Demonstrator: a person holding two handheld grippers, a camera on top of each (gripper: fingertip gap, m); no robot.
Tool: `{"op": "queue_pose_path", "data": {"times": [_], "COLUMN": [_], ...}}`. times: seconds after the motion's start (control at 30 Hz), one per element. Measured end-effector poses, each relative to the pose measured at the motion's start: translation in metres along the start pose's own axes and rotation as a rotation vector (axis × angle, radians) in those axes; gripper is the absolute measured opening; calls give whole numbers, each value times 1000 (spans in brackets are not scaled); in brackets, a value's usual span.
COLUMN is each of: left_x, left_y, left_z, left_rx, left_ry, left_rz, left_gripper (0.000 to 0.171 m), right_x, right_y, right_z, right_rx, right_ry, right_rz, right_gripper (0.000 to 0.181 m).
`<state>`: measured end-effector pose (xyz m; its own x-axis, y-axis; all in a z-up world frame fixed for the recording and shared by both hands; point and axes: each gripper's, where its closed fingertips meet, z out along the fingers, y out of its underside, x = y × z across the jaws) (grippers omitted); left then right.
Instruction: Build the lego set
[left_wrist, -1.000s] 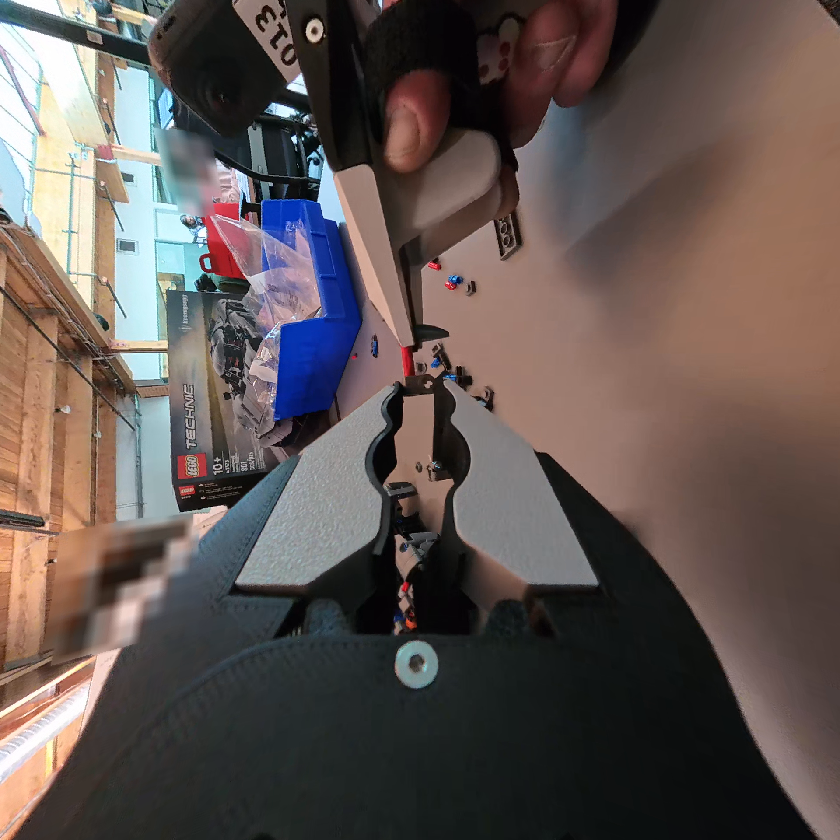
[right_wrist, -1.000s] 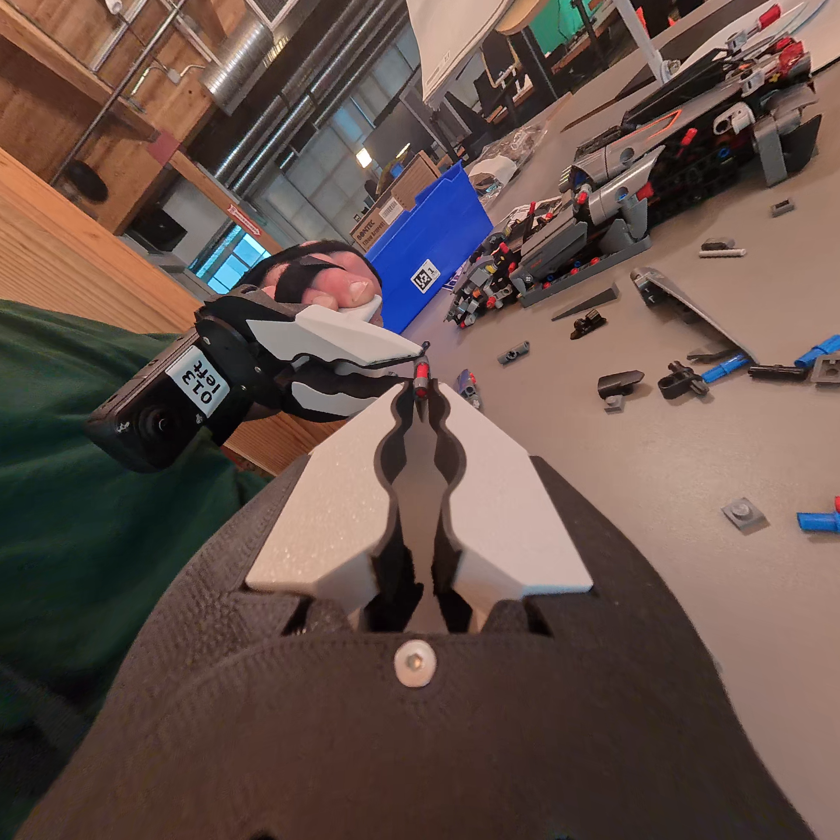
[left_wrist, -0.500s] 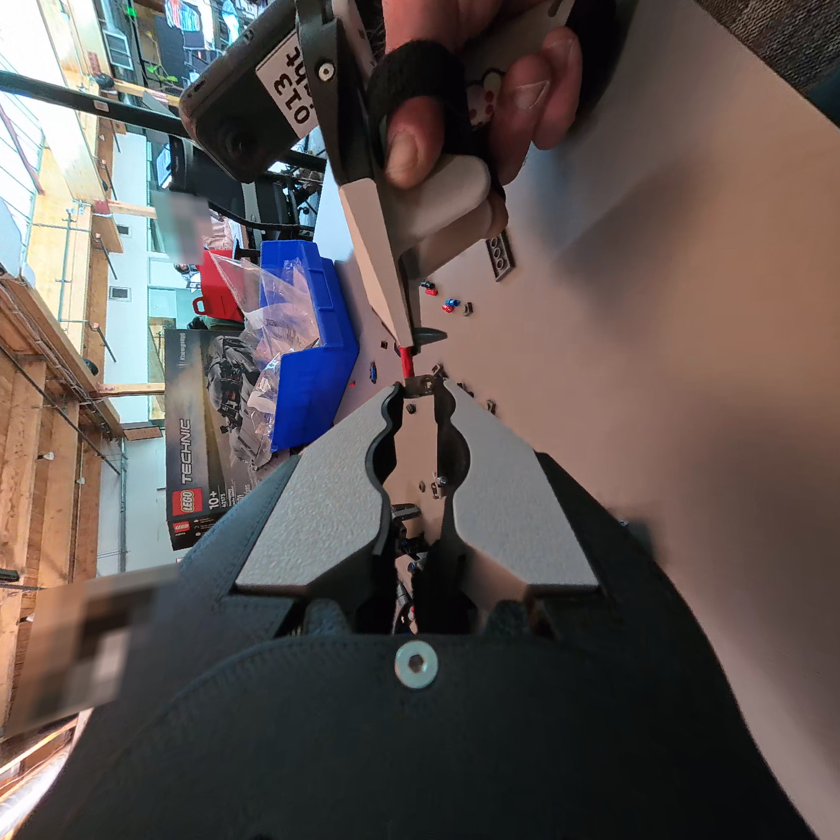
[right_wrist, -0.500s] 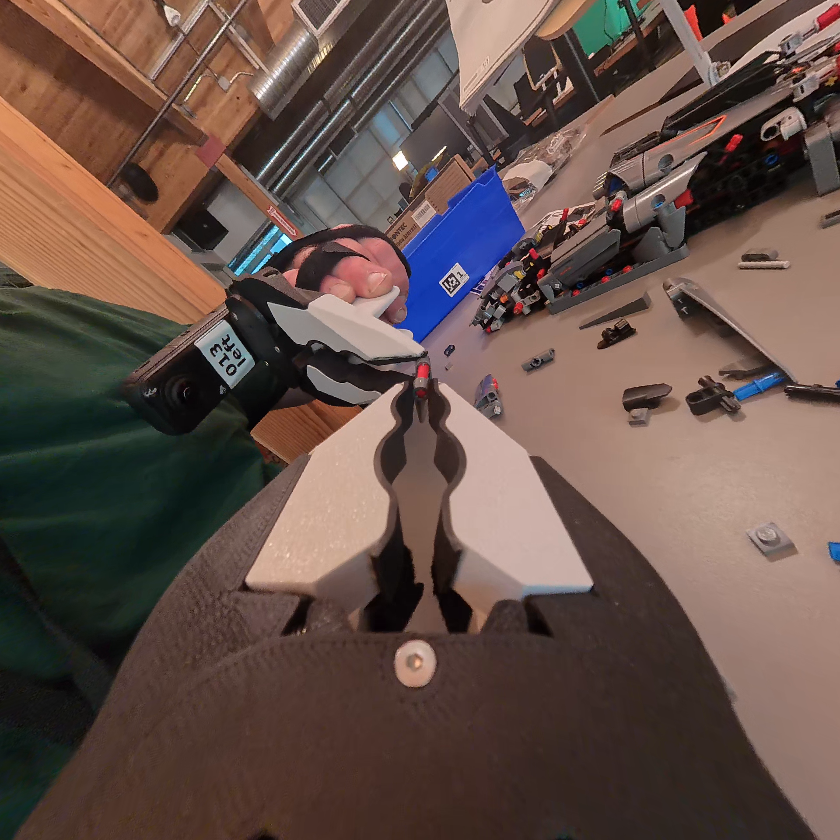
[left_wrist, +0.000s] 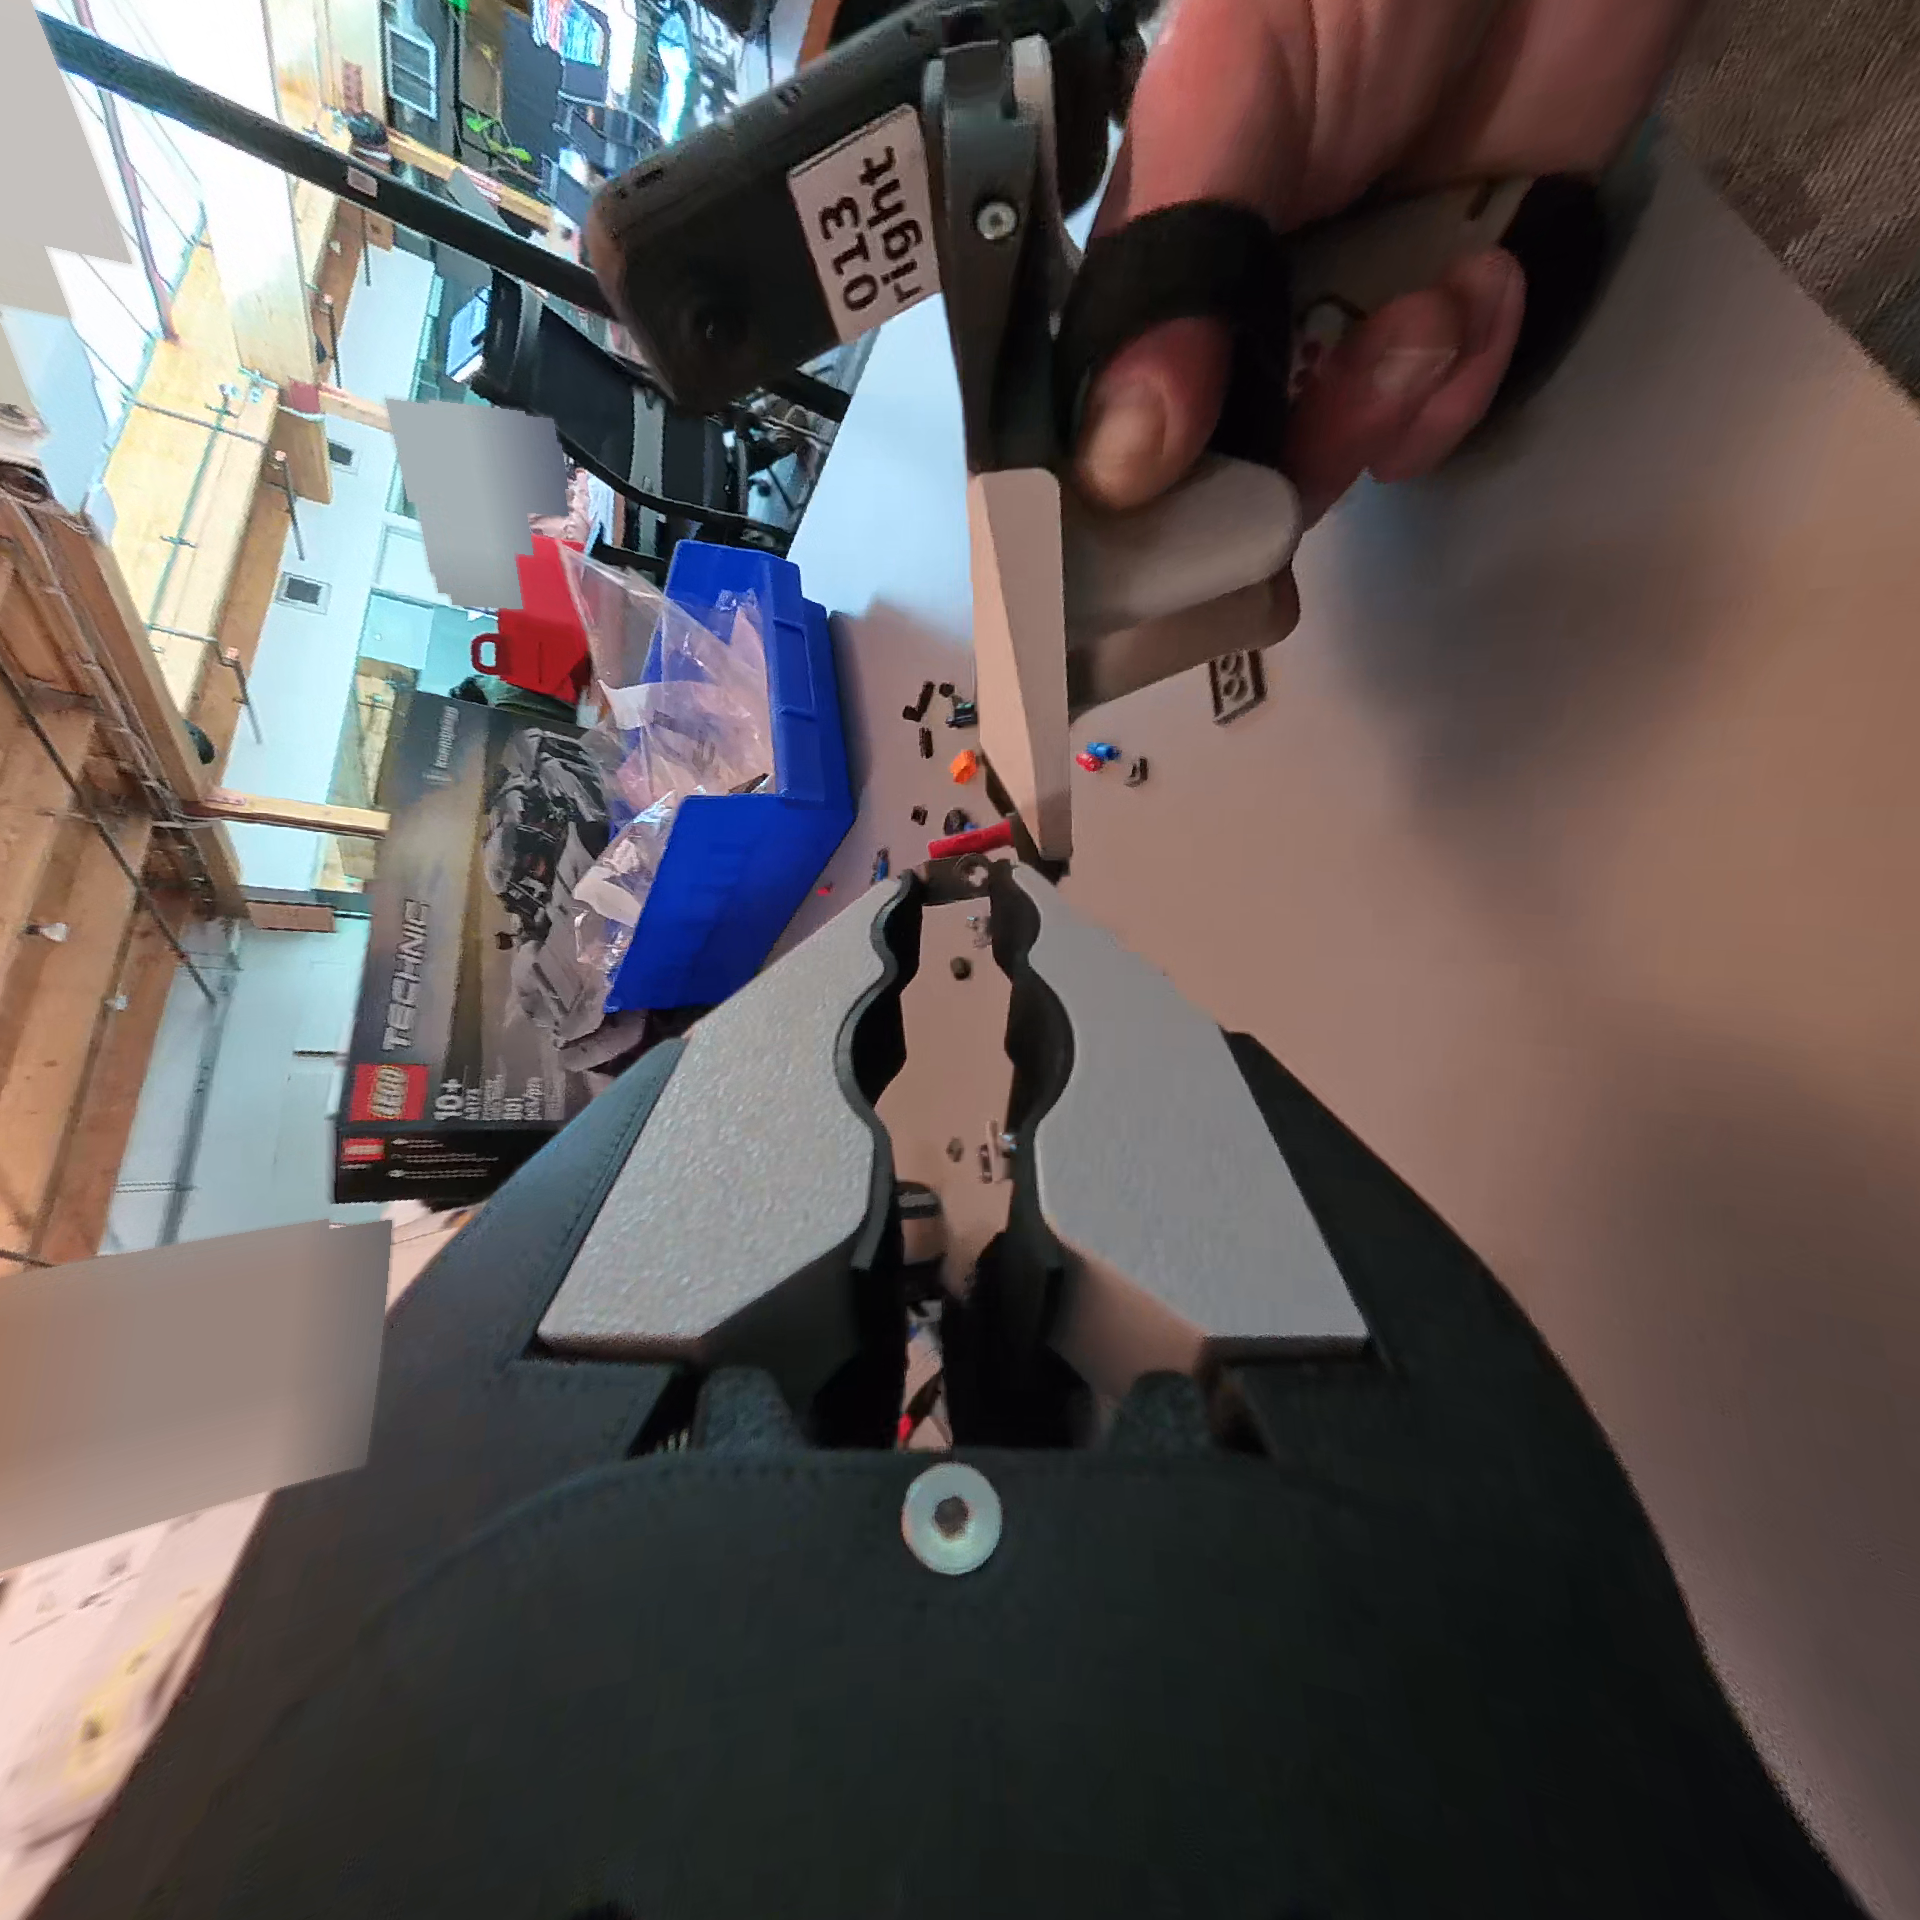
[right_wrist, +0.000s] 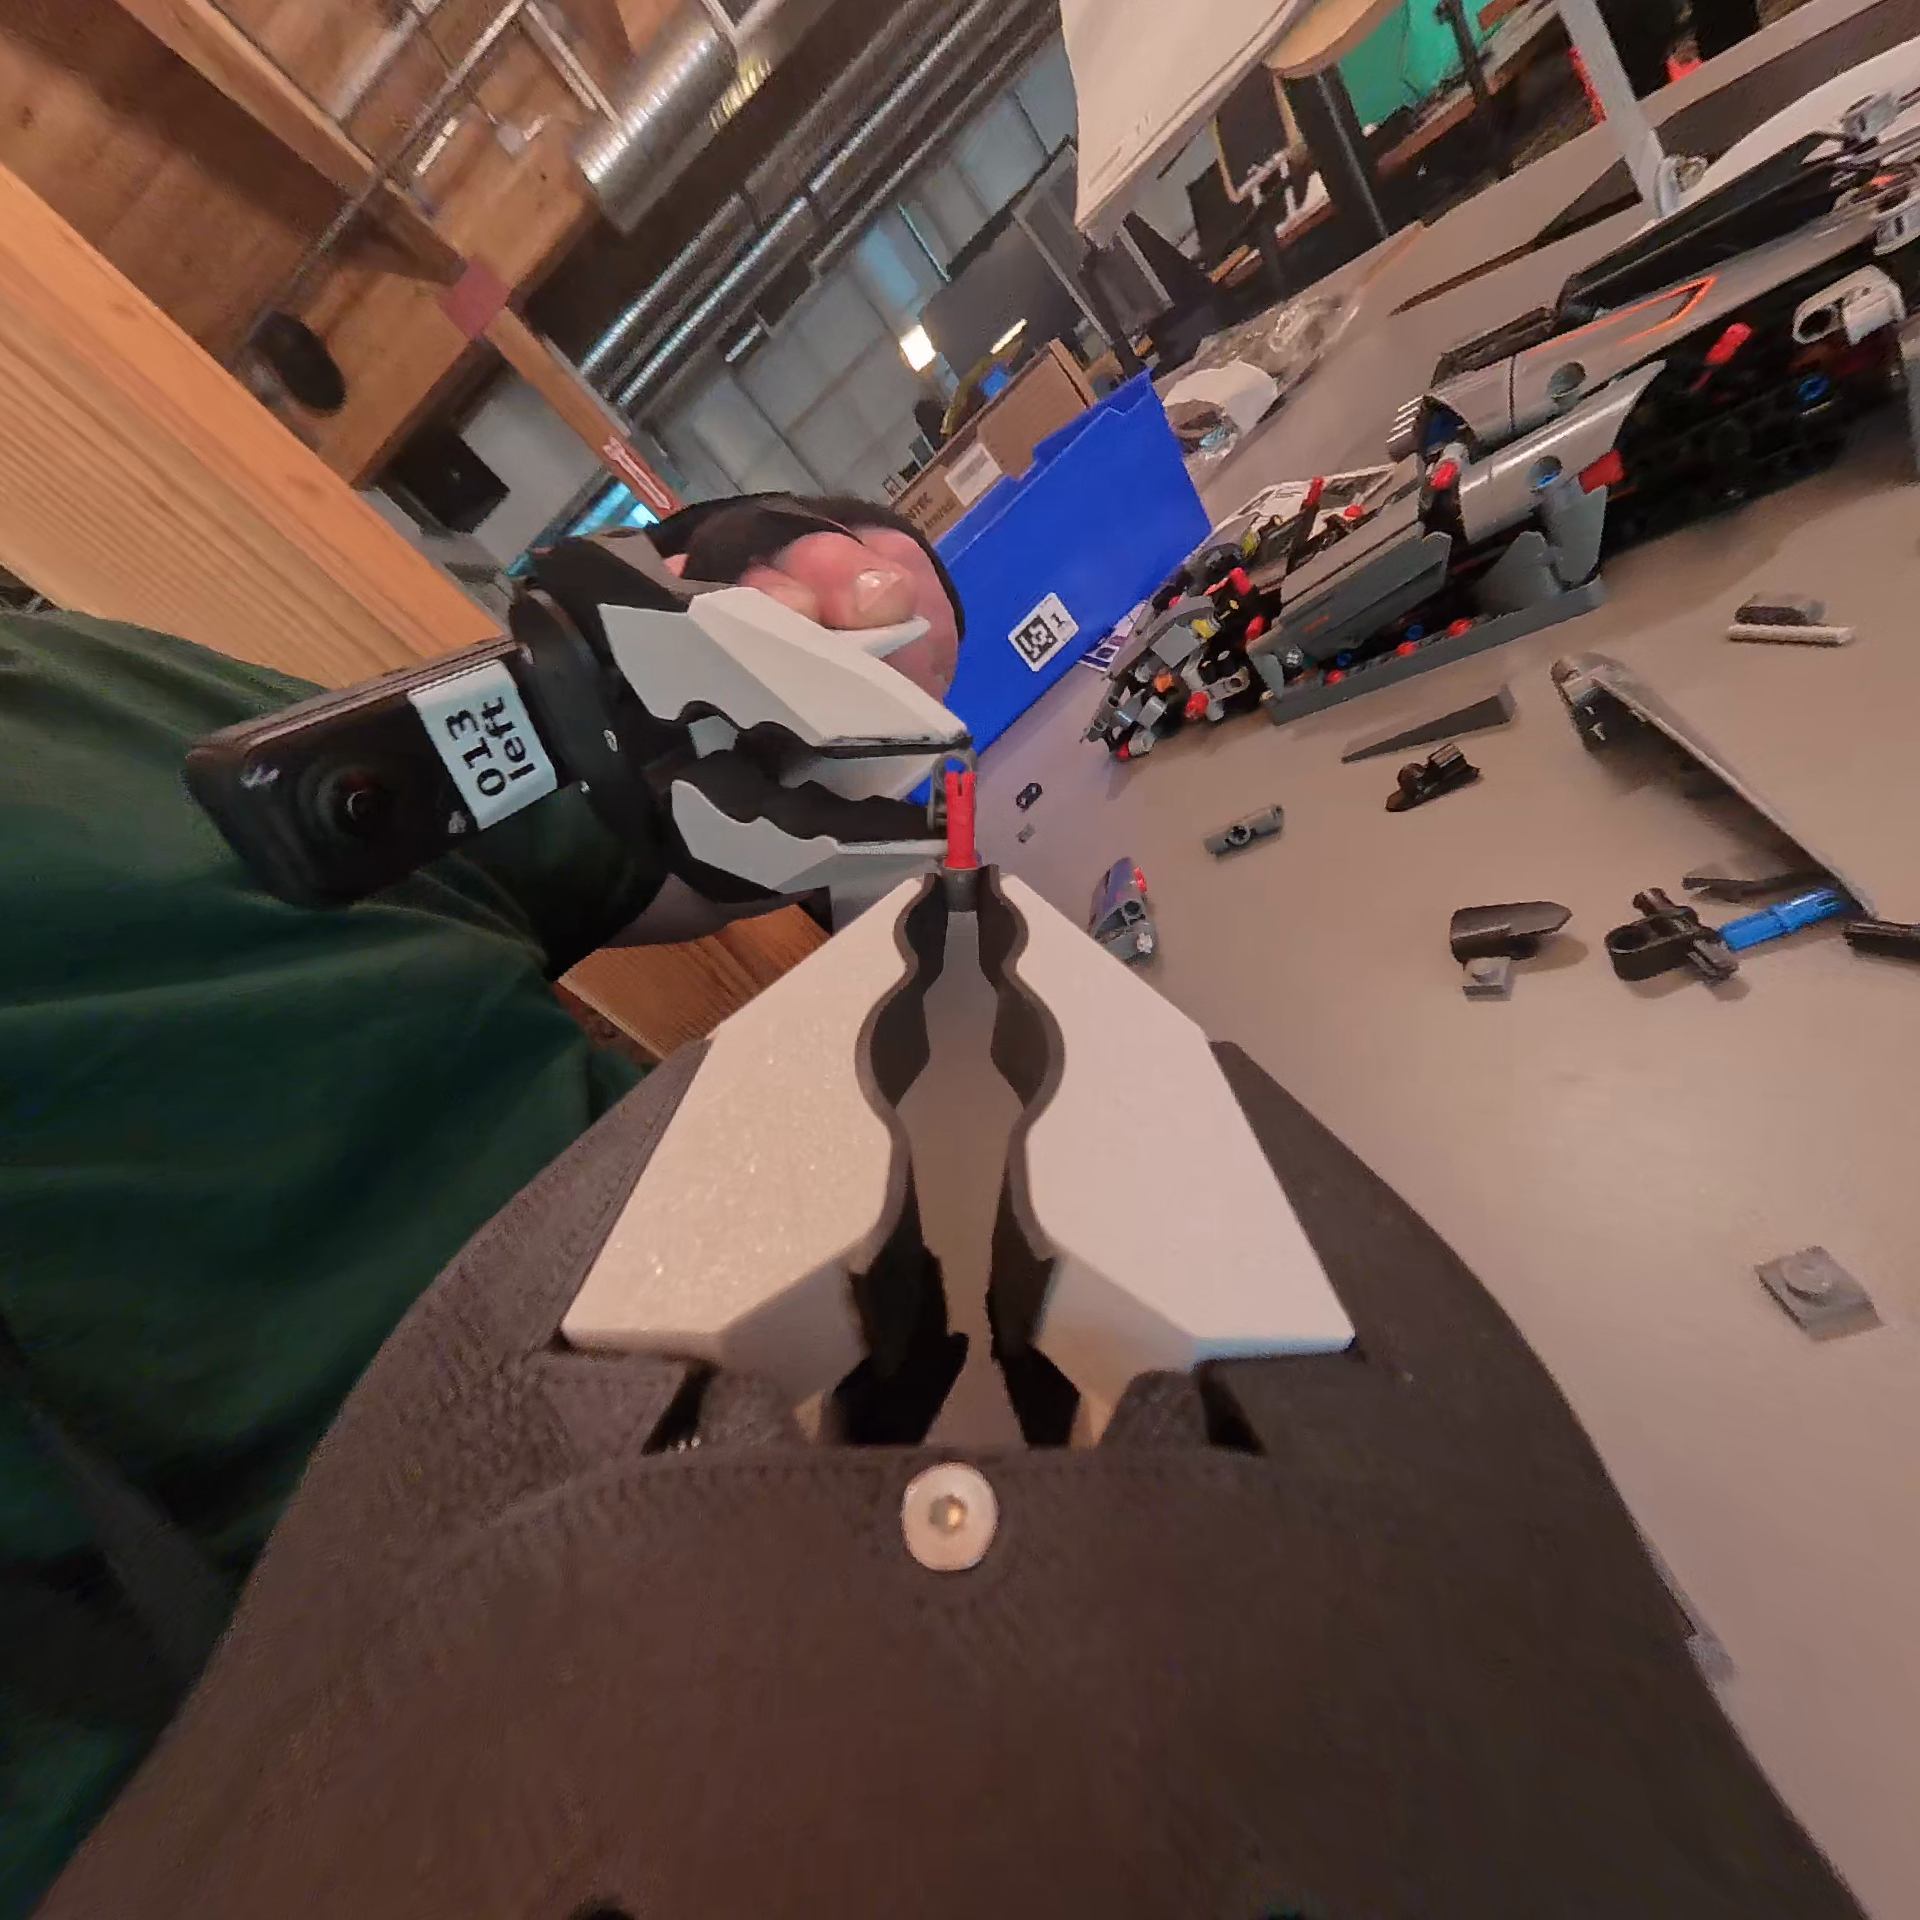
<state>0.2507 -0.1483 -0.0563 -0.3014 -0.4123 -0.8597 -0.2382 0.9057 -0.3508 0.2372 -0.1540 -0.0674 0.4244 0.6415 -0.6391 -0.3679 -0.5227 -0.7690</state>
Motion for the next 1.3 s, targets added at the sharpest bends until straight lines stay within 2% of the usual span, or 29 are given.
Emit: {"op": "queue_pose_path", "data": {"times": [0.3,0.43,0.57,0.63,0.8,1.0,1.3], "left_x": [17,48,69,74,71,87,94], "left_y": [14,27,29,27,27,29,31], "left_z": [3,3,6,7,7,11,16], "left_rx": [-47,-114,-141,-136,-129,-129,-133], "left_ry": [73,195,251,254,225,250,261], "left_rz": [-54,-59,-62,-69,-112,-79,-94], "left_gripper": [11,12,12,12,12,12,13], "right_x": [8,15,29,37,42,47,49], "right_y": [10,28,51,61,74,81,79], "right_z": [-1,-5,-8,-10,-9,-6,-5], "right_rx": [-70,-196,-370,-453,-561,-624,-618], "right_ry": [66,151,274,336,372,390,410], "right_rz": [-10,-41,-144,-204,-301,-340,-370], "right_gripper": [4,5,5,5,5,5,8]}}
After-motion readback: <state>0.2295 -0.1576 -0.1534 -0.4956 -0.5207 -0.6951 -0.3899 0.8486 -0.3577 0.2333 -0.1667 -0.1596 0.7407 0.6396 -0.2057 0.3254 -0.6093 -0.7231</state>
